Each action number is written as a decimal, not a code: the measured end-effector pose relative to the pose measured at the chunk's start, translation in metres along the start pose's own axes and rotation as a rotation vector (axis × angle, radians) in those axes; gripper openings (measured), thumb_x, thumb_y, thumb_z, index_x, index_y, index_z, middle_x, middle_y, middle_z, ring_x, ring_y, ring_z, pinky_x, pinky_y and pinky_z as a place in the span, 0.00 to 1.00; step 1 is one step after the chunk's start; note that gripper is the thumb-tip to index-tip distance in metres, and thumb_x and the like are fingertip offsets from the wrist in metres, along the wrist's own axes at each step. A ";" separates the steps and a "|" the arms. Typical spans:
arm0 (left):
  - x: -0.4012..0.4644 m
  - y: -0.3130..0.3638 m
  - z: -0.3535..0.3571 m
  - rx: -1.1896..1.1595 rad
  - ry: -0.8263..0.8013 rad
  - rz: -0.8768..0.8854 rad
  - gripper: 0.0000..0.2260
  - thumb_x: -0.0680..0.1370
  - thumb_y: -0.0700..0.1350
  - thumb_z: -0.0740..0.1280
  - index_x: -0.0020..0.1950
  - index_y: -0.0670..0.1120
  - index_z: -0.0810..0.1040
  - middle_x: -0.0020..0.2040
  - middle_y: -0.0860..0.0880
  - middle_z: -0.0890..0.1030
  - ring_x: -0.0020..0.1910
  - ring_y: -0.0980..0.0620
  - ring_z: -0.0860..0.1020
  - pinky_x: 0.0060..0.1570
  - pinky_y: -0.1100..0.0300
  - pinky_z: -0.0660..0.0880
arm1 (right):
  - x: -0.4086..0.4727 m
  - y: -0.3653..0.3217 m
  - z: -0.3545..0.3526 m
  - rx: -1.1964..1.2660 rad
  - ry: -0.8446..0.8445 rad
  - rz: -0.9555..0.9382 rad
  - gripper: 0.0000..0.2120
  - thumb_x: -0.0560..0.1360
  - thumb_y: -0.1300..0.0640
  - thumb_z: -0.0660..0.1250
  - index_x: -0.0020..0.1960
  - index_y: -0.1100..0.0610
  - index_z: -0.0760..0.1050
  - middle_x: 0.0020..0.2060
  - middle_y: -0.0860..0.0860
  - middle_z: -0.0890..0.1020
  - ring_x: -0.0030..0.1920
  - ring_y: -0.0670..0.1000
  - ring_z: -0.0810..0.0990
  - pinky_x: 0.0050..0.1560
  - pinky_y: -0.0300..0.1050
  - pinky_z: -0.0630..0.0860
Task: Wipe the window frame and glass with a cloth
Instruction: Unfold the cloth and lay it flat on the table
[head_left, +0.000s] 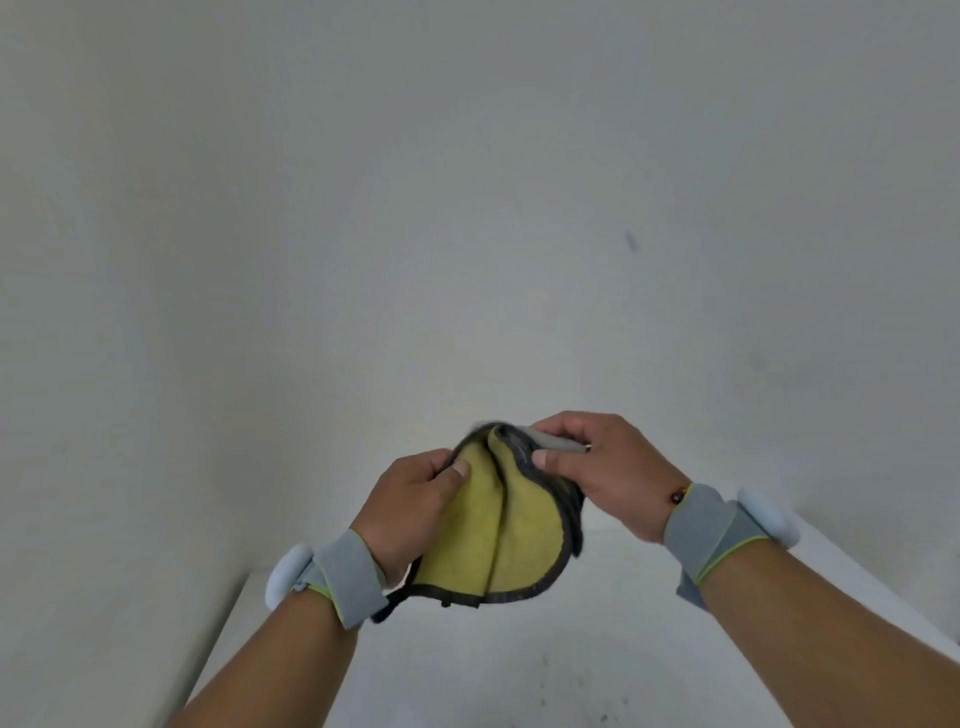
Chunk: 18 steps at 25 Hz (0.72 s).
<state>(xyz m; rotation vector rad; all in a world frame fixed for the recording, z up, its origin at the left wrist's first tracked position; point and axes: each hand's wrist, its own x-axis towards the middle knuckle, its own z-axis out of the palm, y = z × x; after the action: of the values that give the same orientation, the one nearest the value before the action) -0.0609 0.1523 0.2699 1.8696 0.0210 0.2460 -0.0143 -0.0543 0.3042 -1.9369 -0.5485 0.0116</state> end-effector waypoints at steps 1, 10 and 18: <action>-0.001 -0.013 0.000 0.097 -0.010 0.004 0.11 0.80 0.47 0.62 0.46 0.43 0.81 0.44 0.42 0.82 0.45 0.41 0.79 0.50 0.47 0.76 | -0.002 0.013 -0.001 -0.019 -0.015 0.033 0.09 0.73 0.61 0.71 0.51 0.52 0.82 0.45 0.52 0.85 0.47 0.54 0.83 0.49 0.50 0.81; -0.005 -0.094 0.019 0.650 -0.239 -0.038 0.11 0.82 0.48 0.57 0.54 0.51 0.79 0.47 0.52 0.81 0.48 0.50 0.77 0.49 0.58 0.72 | -0.008 0.129 0.026 -0.343 -0.279 0.125 0.14 0.75 0.59 0.69 0.59 0.47 0.80 0.49 0.45 0.79 0.52 0.48 0.77 0.51 0.35 0.70; -0.032 -0.153 0.021 0.814 -0.600 -0.194 0.16 0.82 0.51 0.55 0.57 0.46 0.80 0.52 0.48 0.82 0.52 0.49 0.78 0.56 0.53 0.73 | -0.041 0.194 0.061 -0.410 -0.578 0.037 0.20 0.73 0.63 0.67 0.60 0.44 0.79 0.52 0.45 0.75 0.54 0.45 0.75 0.56 0.37 0.71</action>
<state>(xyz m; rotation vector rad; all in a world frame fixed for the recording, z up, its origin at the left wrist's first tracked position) -0.0718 0.1752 0.1142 2.6576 -0.1253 -0.5464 0.0053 -0.0796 0.0994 -2.3479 -0.9508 0.5331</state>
